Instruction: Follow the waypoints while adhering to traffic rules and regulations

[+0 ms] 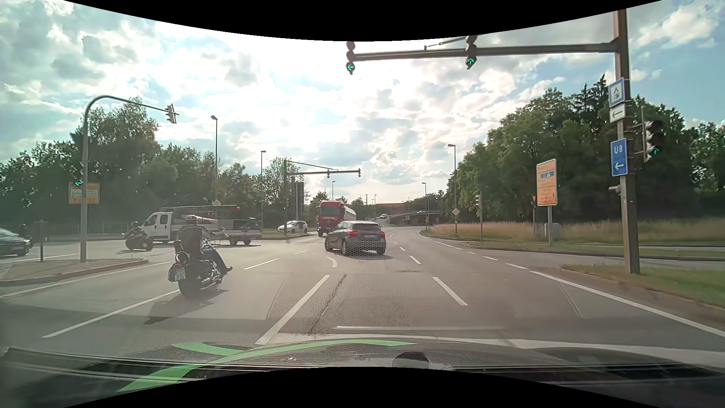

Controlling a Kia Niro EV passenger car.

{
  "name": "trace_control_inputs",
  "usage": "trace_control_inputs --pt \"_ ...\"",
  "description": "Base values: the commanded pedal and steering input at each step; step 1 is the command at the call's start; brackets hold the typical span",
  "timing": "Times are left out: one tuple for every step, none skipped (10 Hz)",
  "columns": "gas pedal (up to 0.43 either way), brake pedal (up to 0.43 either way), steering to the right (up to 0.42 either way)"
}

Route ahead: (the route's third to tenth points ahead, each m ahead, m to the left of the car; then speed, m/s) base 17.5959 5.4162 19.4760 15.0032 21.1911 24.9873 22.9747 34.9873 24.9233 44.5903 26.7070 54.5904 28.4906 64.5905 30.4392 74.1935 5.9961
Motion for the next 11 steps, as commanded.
trace_control_inputs --pt "0.0 0.0 0.002" --pt "0.0 0.0 0.001" --pt "0.0 0.0 -0.001" --pt "0.0 0.0 -0.004" --pt "0.0 0.0 -0.006" --pt "0.0 0.0 -0.013" --pt "0.0 0.0 -0.022" --pt "0.0 0.0 -0.028" --pt "0.0 0.0 -0.035" --pt "0.0 0.0 -0.043" --pt "0.0 0.0 -0.051"
